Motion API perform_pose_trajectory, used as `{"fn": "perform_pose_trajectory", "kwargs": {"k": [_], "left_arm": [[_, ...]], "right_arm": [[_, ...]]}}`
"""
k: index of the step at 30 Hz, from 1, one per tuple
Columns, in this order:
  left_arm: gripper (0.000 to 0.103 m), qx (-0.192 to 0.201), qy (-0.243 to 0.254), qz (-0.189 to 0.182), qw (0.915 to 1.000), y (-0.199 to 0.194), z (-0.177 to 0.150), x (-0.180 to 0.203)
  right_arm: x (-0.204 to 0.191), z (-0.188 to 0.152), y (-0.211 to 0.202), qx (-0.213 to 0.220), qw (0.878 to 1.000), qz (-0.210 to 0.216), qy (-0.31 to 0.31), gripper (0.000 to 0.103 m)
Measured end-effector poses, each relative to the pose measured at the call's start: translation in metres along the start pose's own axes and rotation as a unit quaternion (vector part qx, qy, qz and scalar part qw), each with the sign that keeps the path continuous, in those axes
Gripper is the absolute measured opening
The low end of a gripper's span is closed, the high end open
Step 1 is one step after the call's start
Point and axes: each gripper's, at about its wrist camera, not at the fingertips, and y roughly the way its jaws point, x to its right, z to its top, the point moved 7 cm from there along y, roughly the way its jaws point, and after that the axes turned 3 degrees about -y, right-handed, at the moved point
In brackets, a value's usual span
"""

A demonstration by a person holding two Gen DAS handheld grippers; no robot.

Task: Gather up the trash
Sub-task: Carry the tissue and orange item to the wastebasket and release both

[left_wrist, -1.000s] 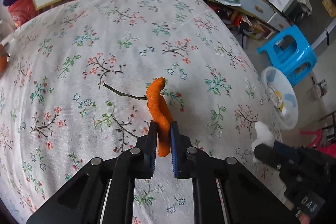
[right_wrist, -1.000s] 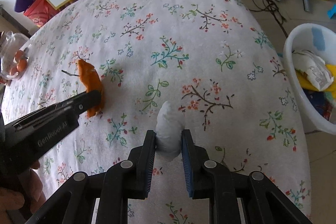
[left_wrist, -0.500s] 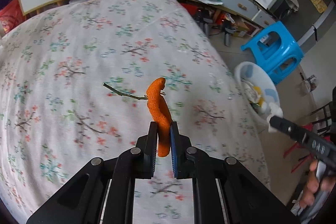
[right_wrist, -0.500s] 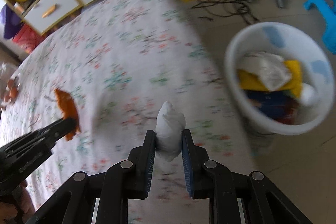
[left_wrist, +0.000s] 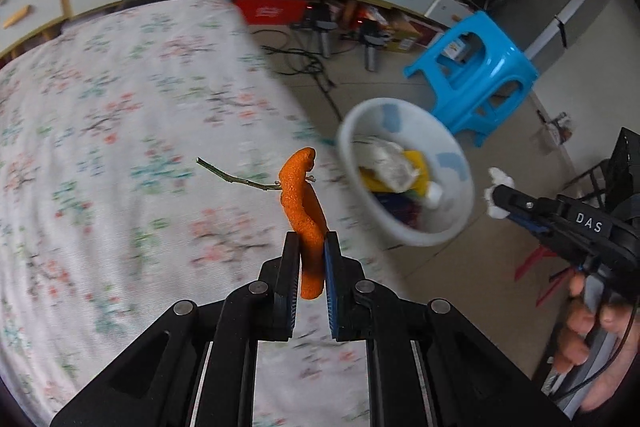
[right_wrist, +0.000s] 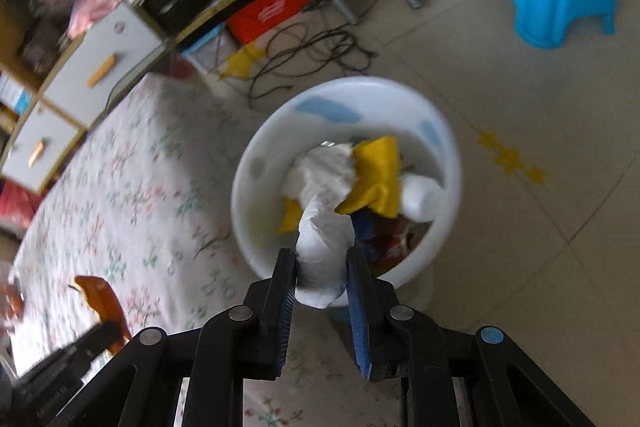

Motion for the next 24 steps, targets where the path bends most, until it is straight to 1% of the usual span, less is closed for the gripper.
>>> {"fn": "perform_pose_trajectory", "kwargs": {"k": [3,4,6,10,16,18,19,20,21,22,23,24], "left_arm": [[0.012,-0.001,0.009,-0.009,0.9999,0.007,0.005,0.021],[0.012,-0.001,0.012,-0.01,0.9999,0.01,0.007,0.026],[0.012,-0.001,0.016,-0.015,0.9998,0.016,0.011,0.037],[0.012,-0.005,0.023,-0.018,0.9996,0.028,0.015,0.051],[0.012,-0.011,0.027,-0.025,0.9993,0.045,0.024,0.064],[0.013,-0.013,0.025,-0.039,0.9988,0.049,0.027,0.067],[0.015,-0.016,0.023,-0.047,0.9985,0.051,0.029,0.068],[0.028,-0.019,0.024,-0.05,0.9983,0.053,0.03,0.07],[0.041,-0.02,0.03,-0.044,0.9984,0.055,0.031,0.072],[0.069,-0.015,0.032,-0.027,0.999,0.054,0.032,0.071],[0.081,0.001,0.033,-0.004,0.9994,0.051,0.034,0.069],[0.082,0.013,0.038,0.009,0.9992,0.048,0.034,0.068]], "right_arm": [[0.006,0.005,0.0,0.007,0.999,0.025,0.02,0.028],[0.007,0.007,0.0,0.009,0.999,0.035,0.026,0.043],[0.011,0.009,-0.002,0.015,0.999,0.034,0.037,0.061],[0.019,0.013,-0.01,0.024,0.998,0.025,0.047,0.061],[0.04,0.009,-0.015,0.015,0.998,0.001,0.058,0.061],[0.047,0.009,-0.017,0.016,0.998,-0.003,0.062,0.061],[0.05,0.008,-0.018,0.017,0.998,-0.004,0.063,0.061],[0.052,0.008,-0.02,0.018,0.998,-0.005,0.064,0.061],[0.053,0.008,-0.021,0.018,0.998,-0.007,0.064,0.061],[0.055,0.008,-0.022,0.02,0.998,-0.008,0.064,0.061],[0.056,0.008,-0.023,0.02,0.998,-0.009,0.063,0.061],[0.057,0.007,-0.024,0.021,0.998,-0.011,0.062,0.061]]}}
